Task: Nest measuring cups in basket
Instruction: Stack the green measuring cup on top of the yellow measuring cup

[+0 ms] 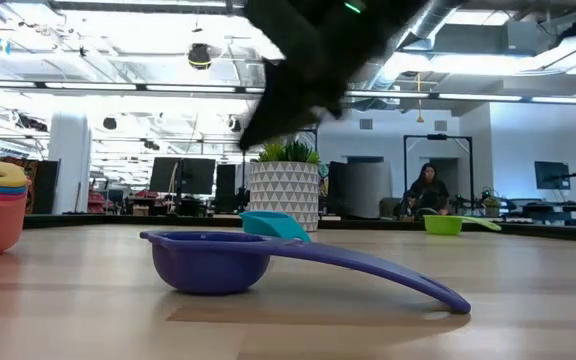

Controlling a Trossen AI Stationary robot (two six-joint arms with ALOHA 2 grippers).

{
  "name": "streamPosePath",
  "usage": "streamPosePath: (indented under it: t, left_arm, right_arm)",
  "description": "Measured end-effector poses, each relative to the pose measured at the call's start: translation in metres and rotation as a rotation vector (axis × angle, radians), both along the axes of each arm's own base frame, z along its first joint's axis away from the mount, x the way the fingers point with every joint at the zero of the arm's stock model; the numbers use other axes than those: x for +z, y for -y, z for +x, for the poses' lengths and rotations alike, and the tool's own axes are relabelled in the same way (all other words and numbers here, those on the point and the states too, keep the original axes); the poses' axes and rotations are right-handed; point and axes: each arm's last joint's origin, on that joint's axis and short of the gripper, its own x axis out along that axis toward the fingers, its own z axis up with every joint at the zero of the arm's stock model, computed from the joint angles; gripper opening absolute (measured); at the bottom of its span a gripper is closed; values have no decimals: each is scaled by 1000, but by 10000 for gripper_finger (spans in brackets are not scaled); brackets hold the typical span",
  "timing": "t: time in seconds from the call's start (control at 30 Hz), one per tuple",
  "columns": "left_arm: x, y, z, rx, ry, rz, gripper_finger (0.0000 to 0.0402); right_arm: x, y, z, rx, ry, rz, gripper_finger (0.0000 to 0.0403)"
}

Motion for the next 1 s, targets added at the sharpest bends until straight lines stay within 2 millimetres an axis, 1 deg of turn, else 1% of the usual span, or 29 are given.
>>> streamPosePath:
  t: [0.07, 0.13, 0.27, 0.37, 0.5, 0.63, 0.8, 1.0]
  left_arm:
    - [1, -3, 4, 1, -4, 24, 24]
    - [1, -8, 8, 8, -10, 62, 24]
    - [0, -18, 18, 26, -36, 122, 24]
    - [0, -26, 27, 39, -65, 157, 24]
    - [0, -36, 37, 31, -105, 197, 24]
    - [0, -44, 45, 17, -137, 228, 24]
    - [1, -51, 53, 8, -157, 244, 24]
    - [1, -54, 56, 14, -158, 261, 24]
  right_arm:
    - [-1, 10, -13, -42, 21, 32, 12]
    - [-1, 18, -30, -78, 28, 53, 14]
    - [3, 31, -61, -139, 87, 110, 15]
    - [7, 38, -83, -181, 116, 143, 13]
    - [14, 43, -107, -231, 157, 160, 16]
    - [21, 45, -124, -266, 190, 162, 22]
    - [31, 49, -140, -298, 234, 170, 21]
    - [37, 55, -157, -319, 182, 155, 27]
